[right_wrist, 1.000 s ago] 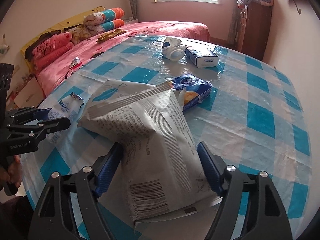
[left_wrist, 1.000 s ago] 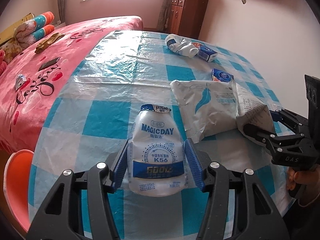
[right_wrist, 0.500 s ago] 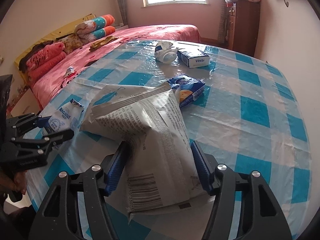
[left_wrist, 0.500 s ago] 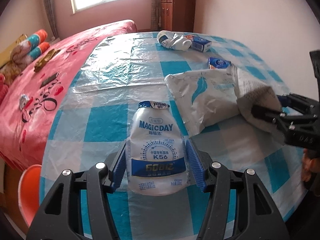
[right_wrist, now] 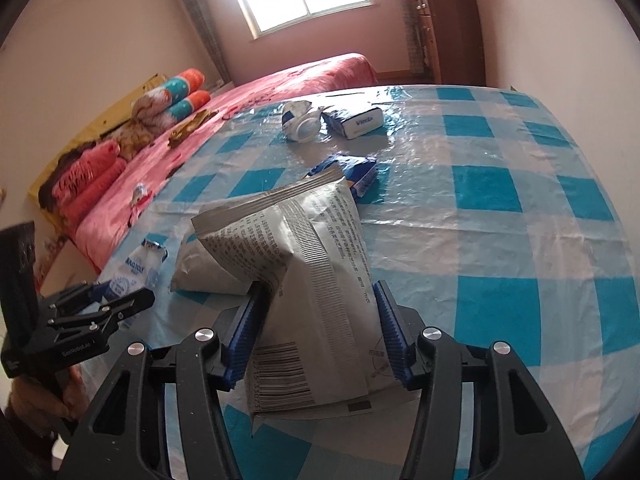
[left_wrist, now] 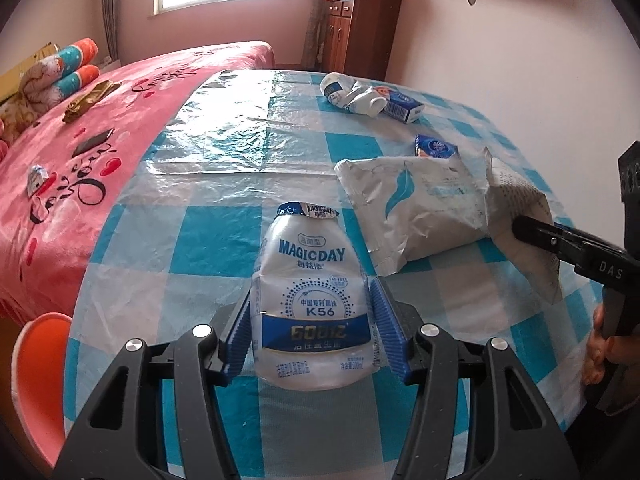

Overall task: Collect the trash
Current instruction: 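Lift and carry the pouch with left tool while right tool carries the paper bag to the bucket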

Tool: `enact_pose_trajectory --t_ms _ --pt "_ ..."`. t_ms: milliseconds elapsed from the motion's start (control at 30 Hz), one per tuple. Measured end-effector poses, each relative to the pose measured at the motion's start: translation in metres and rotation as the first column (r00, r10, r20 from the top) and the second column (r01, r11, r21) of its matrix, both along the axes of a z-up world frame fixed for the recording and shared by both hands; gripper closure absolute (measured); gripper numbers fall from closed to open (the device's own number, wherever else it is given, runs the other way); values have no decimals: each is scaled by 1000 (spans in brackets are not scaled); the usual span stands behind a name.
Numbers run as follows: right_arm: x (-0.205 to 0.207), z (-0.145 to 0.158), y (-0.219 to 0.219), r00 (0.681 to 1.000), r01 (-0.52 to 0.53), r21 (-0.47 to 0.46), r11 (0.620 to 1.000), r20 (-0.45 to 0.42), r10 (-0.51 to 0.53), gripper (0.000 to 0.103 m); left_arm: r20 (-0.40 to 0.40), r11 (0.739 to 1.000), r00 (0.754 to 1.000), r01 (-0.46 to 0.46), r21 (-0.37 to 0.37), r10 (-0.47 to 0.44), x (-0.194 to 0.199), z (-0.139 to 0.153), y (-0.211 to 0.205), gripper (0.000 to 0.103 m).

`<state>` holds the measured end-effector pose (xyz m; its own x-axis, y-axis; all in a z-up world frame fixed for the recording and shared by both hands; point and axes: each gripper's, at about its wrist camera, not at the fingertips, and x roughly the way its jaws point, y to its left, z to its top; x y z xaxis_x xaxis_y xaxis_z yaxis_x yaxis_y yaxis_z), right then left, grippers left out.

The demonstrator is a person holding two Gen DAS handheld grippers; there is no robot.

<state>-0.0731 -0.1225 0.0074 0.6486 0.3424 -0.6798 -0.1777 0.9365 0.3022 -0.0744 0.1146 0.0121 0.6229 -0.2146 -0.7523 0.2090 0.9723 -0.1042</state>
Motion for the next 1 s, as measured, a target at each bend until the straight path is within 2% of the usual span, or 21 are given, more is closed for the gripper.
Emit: enact_pose_trajectory --t_ms 300,533,1000 --pt "-5 11 -1 1000 18 67 998 -8 -18 49 27 999 1000 -6 -51 7 -8 7 20 46" --pt "-3 21 13 1000 -13 126 992 -21 16 49 61 997 998 -18 -75 23 -17 19 40 46" --pt "1 43 87 983 -177 174 969 -23 184 49 95 990 989 -107 -90 115 -37 32 97 46"
